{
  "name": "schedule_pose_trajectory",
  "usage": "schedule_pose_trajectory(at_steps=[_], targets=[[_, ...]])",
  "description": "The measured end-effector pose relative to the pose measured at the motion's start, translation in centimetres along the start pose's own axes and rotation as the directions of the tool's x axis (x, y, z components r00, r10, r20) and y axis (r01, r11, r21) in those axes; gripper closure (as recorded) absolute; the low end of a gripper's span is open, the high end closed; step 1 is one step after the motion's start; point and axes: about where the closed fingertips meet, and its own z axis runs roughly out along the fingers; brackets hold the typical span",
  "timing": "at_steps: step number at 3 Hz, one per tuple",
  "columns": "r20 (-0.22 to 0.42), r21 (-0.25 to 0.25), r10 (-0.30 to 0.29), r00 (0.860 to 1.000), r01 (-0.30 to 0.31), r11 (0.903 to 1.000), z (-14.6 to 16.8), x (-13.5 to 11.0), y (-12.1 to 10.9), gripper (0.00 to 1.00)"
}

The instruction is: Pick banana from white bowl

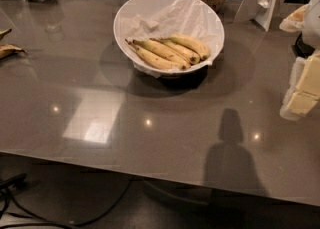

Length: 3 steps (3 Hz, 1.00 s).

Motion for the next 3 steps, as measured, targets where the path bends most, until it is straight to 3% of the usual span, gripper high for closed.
schedule_pose_trajectory(at_steps=[1,2,3], targets=[[0.0,0.0,0.0,1.0,0.0,1.0,0.0,0.0,0.0,0.0],[0.064,-0.019,-0.012,0.998,0.014,0.9997,0.3,-2.0,0.4,0.0],[0.189,-0.056,-0.033,0.981,0.044,0.9974,0.7,-7.1,0.7,0.0]])
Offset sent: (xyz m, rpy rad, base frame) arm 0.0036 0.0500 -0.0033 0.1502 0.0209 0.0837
